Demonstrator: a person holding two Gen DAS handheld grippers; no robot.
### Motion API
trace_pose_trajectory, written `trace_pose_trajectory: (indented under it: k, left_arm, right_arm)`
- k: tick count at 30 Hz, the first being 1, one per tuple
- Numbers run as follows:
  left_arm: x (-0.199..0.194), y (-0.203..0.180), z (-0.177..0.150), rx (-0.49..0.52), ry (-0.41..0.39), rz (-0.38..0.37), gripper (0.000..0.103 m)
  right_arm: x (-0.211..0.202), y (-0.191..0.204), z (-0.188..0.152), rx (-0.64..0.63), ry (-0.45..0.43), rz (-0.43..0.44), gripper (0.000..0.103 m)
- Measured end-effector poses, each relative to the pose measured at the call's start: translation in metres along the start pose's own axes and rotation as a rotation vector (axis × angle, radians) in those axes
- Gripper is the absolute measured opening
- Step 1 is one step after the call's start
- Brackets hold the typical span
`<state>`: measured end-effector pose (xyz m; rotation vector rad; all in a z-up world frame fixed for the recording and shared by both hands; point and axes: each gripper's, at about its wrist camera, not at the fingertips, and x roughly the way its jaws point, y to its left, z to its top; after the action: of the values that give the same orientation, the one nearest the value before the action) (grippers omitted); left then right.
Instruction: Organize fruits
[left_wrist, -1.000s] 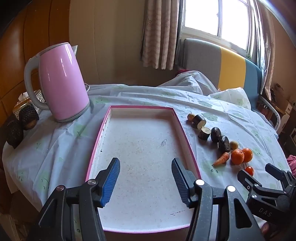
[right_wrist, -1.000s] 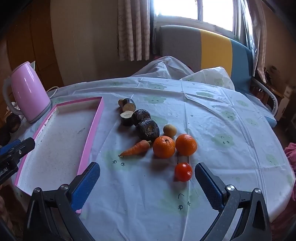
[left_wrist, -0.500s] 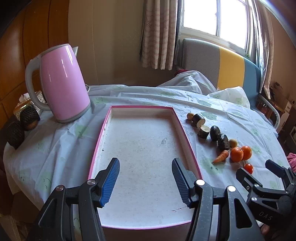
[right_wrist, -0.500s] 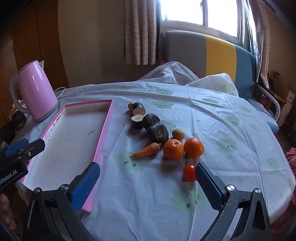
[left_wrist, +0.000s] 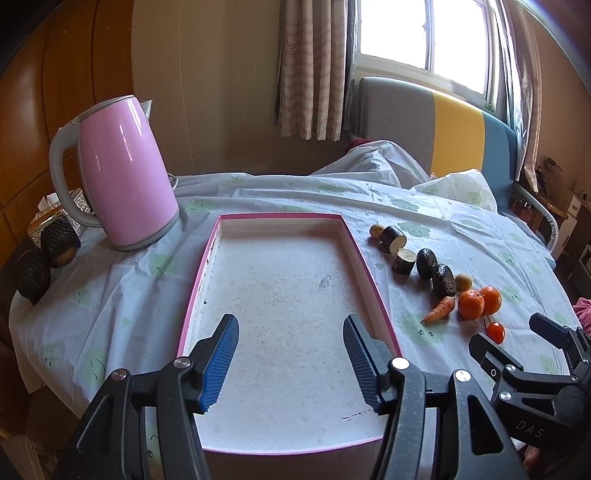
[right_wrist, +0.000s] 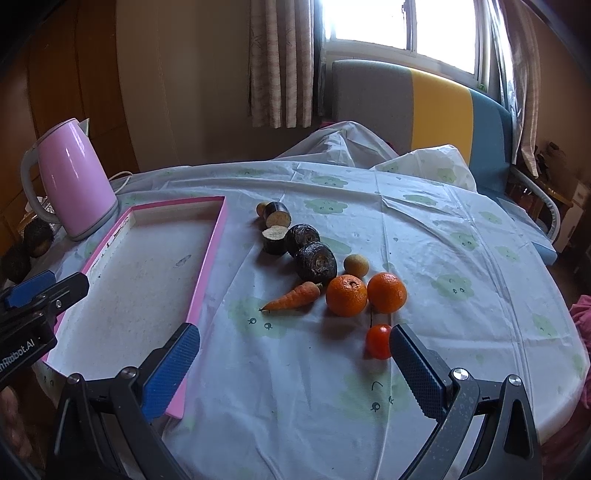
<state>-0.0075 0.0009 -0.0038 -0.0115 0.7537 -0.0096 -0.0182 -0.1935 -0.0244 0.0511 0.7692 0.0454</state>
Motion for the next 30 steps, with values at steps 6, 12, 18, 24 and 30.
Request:
trace_pose_trajectory:
  k: [6,12,18,24,30]
  left_arm:
    - [-0.0017,-0.0015,-0.0006,0.0,0.0,-0.006,0.061]
    - [-0.0022,-0.003,-0.002,0.002,0.003,-0.011,0.065]
    - [-0.0043,-0.0056,-0.0024,0.003,0.003,-0.019,0.065]
    - [-0.004,-0.0034,-0.0003,-0.002,0.005,-0.023,0.065]
    - [-0.0038,-0.004,0.0005,-0.002,0.006,-0.029,0.065]
  right_arm:
    - [-0.0036,0.001,0.0005,-0.005,-0.013,0.001,0.103]
    - [-0.0049,0.0004,0.0013,-0.001,-0.011,0.004,0.103]
    - [-0.0051,0.0002,0.0014,-0.003,-0.012,0.005,0.103]
    - [-0.0053,0.0001,0.0019,-0.001,-0.016,0.004,0.103]
    - [-0.0049,-0.001,0.0016,0.002,-0.014,0.003,0.103]
